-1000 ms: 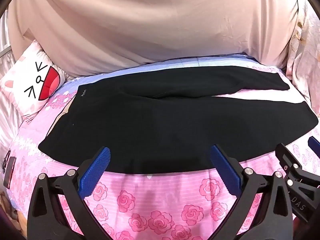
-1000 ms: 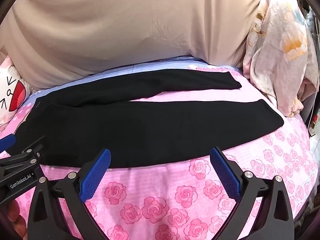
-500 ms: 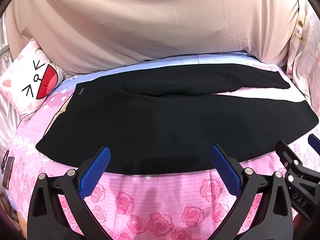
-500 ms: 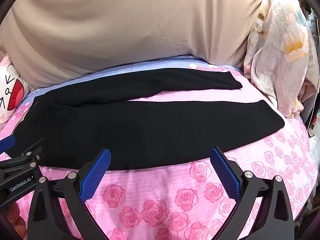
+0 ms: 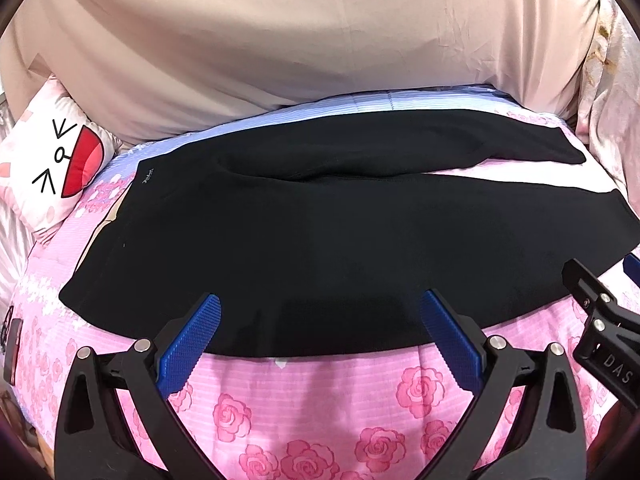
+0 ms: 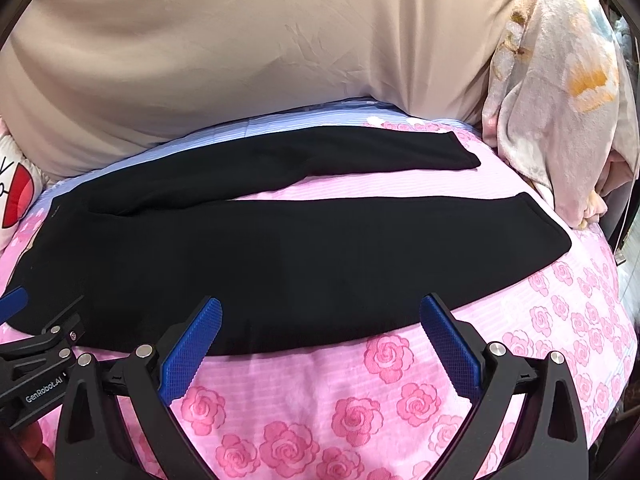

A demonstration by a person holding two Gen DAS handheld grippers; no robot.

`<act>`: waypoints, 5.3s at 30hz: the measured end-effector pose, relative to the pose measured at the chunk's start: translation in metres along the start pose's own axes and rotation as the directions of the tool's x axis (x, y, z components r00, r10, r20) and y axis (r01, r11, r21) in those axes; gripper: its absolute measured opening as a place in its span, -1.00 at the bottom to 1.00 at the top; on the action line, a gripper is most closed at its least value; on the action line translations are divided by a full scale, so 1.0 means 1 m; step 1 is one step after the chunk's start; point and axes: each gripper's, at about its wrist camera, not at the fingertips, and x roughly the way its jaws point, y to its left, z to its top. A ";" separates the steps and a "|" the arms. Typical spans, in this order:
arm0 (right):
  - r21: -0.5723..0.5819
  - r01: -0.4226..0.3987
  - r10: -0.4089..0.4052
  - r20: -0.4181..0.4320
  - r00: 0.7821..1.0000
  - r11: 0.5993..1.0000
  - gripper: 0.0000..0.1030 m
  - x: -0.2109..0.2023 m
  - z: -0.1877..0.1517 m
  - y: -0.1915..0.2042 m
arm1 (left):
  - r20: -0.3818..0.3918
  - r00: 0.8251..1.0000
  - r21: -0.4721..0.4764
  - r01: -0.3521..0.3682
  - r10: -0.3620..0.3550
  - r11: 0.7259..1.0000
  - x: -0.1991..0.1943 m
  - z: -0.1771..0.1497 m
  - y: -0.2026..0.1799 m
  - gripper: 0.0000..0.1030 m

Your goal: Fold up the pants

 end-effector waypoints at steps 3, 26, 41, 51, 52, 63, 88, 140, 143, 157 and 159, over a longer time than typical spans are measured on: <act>0.000 -0.001 0.001 -0.002 1.000 1.000 0.90 0.002 0.001 0.000 | -0.003 1.000 0.003 -0.006 0.006 1.000 0.003 0.003 0.000 0.90; 0.001 0.004 -0.004 -0.029 1.000 1.000 0.90 0.032 0.028 -0.008 | -0.035 0.999 -0.006 -0.028 0.027 1.000 0.030 0.019 0.007 0.90; -0.015 0.001 -0.002 -0.045 0.999 1.000 0.90 0.036 0.025 0.002 | -0.037 0.999 -0.008 -0.029 0.029 1.000 0.032 0.020 0.008 0.90; -0.013 -0.004 0.004 -0.054 0.999 1.000 0.90 0.041 0.026 0.002 | -0.045 0.999 -0.004 -0.031 0.031 0.999 0.038 0.025 0.006 0.90; -0.013 -0.005 0.004 -0.056 0.998 1.000 0.90 0.042 0.026 0.002 | -0.045 0.999 -0.004 -0.031 0.031 1.000 0.039 0.025 0.006 0.90; 0.042 -0.058 0.061 -0.057 0.997 0.997 0.89 0.057 0.057 -0.042 | -0.049 0.998 -0.058 0.036 -0.039 0.998 0.055 0.053 0.042 0.90; 0.043 0.023 -0.014 -0.209 0.978 0.999 0.62 0.312 0.243 -0.237 | -0.253 0.966 -0.464 -0.175 0.059 0.868 0.277 0.158 0.375 0.90; 0.331 -0.274 0.337 -0.152 0.929 0.903 -0.17 0.118 0.080 -0.245 | 0.031 0.932 -0.752 0.260 -0.362 0.606 0.054 -0.056 0.299 0.80; 0.317 -0.283 0.333 -0.113 0.936 0.905 -0.82 0.106 0.095 -0.234 | -0.002 0.948 -0.767 0.204 -0.320 0.608 0.070 -0.049 0.304 0.40; 0.347 0.068 -0.010 -0.165 0.986 0.935 -0.56 0.053 0.061 -0.339 | -0.017 0.942 -0.764 0.205 -0.336 0.611 0.079 -0.047 0.322 0.51; 0.344 0.070 -0.040 -0.094 0.995 0.936 -0.29 0.036 0.057 -0.329 | -0.016 0.943 -0.777 0.197 -0.332 0.597 0.081 -0.044 0.323 0.50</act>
